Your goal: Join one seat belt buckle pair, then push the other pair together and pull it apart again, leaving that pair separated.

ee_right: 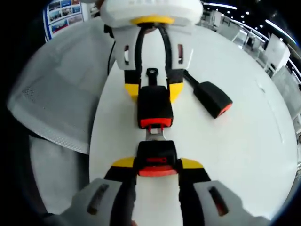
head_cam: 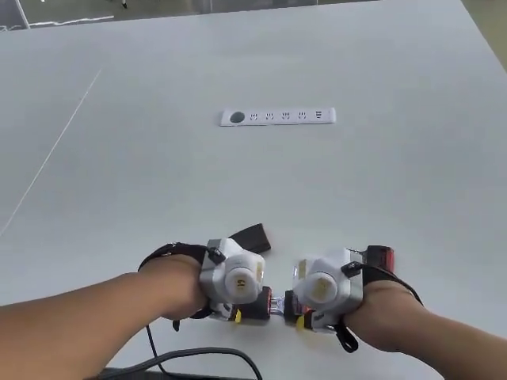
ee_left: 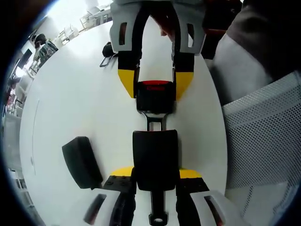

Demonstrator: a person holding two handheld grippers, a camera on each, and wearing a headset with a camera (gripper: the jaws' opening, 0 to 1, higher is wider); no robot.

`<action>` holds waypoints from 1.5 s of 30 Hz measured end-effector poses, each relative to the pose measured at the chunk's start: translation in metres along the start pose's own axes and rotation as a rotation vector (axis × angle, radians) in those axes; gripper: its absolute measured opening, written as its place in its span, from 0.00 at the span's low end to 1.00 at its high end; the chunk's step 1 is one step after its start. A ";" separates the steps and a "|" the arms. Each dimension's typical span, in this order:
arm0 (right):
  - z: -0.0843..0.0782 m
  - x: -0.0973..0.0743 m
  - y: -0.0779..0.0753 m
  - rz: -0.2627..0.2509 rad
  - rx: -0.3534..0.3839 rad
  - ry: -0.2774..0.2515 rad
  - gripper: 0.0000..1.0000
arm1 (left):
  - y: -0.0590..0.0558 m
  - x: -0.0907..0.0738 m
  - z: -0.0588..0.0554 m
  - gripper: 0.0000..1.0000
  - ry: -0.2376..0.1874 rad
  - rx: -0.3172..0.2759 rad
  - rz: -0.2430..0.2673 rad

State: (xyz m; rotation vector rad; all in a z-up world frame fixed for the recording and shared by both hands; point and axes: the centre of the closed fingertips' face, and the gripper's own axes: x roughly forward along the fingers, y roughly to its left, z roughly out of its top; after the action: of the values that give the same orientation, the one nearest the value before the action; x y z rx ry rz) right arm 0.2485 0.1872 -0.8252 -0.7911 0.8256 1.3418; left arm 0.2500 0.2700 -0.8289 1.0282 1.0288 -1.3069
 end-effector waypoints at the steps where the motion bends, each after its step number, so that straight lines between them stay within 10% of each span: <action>1: 0.000 0.000 0.000 0.000 -0.002 -0.003 0.33 | 0.000 0.000 0.000 0.33 -0.001 -0.001 0.000; 35: 0.019 0.009 -0.011 -0.062 0.010 -0.006 0.30 | 0.001 0.000 -0.002 0.31 -0.012 0.004 -0.005; 45: 0.018 0.006 -0.002 -0.007 -0.028 -0.038 0.30 | 0.001 0.000 -0.002 0.32 -0.012 0.013 -0.006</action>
State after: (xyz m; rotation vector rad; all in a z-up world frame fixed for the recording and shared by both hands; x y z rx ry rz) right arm 0.2517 0.2061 -0.8216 -0.7870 0.7752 1.3606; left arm 0.2506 0.2723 -0.8296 1.0266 1.0162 -1.3244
